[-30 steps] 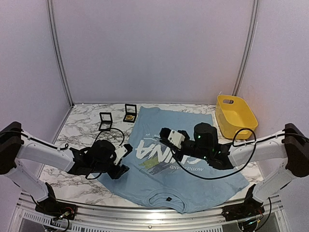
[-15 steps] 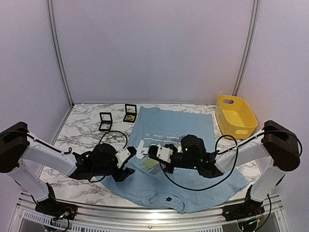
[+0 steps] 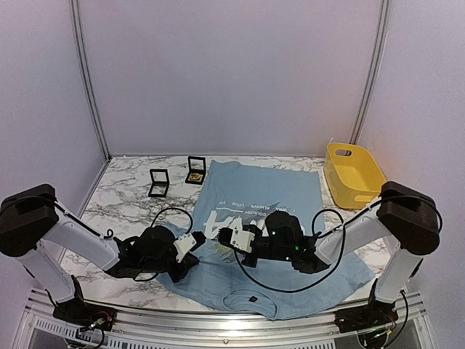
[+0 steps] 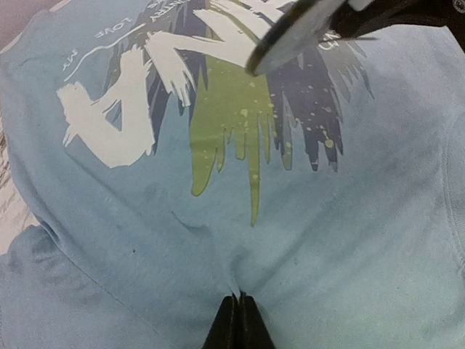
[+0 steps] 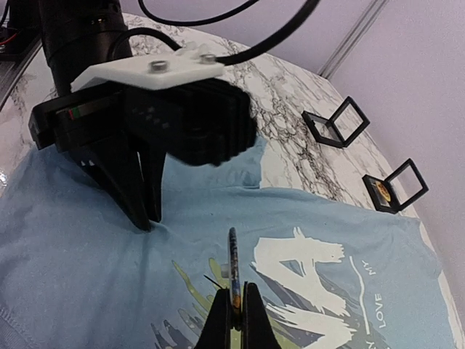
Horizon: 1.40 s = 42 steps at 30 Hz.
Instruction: Pin the brooch onto the clothing
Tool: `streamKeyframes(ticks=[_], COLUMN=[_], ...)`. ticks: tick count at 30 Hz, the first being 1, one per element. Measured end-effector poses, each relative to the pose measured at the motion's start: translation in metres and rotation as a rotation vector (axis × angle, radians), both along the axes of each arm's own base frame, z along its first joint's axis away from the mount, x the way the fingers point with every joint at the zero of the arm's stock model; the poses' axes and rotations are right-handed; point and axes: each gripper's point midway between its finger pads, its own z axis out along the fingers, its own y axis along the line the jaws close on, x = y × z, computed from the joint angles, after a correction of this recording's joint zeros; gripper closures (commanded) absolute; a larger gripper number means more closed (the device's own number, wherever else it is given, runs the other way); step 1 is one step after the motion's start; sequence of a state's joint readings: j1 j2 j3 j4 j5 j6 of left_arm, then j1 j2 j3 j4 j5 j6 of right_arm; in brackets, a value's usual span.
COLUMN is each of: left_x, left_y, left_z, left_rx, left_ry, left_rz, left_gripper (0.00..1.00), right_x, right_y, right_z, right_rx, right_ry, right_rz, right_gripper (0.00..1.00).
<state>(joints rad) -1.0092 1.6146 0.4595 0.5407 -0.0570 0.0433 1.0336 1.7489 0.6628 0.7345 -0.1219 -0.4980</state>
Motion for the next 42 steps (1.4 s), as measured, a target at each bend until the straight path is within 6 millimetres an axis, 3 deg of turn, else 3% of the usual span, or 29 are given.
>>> streamKeyframes(ticks=[7, 15, 21, 27, 31, 42], left_x=[-0.014, -0.02, -0.024, -0.019, -0.018, -0.017], left_y=[-0.001, -0.01, -0.011, -0.008, -0.007, -0.003], left_z=[0.005, 0.038, 0.038, 0.044, 0.051, 0.048], left_rx=[-0.051, -0.152, -0.165, -0.185, -0.216, -0.221], left_ry=[0.033, 0.011, 0.03, 0.031, 0.036, 0.061], left_rz=[-0.043, -0.092, -0.109, -0.094, -0.09, -0.075], left_gripper=[1.0, 1.0, 1.0, 1.0, 1.0, 1.0], right_x=[-0.021, -0.022, -0.011, -0.007, -0.011, -0.027], right_y=[0.015, 0.024, 0.028, 0.031, 0.033, 0.043], right_z=[-0.011, -0.034, -0.028, -0.036, -0.042, -0.043], right_rx=[-0.005, -0.017, 0.023, 0.022, 0.01, 0.035], right_ry=[-0.016, -0.105, -0.206, -0.259, -0.28, -0.271], right_rz=[0.059, 0.063, 0.028, 0.014, 0.018, 0.072], right_gripper=[1.0, 1.0, 1.0, 1.0, 1.0, 1.0])
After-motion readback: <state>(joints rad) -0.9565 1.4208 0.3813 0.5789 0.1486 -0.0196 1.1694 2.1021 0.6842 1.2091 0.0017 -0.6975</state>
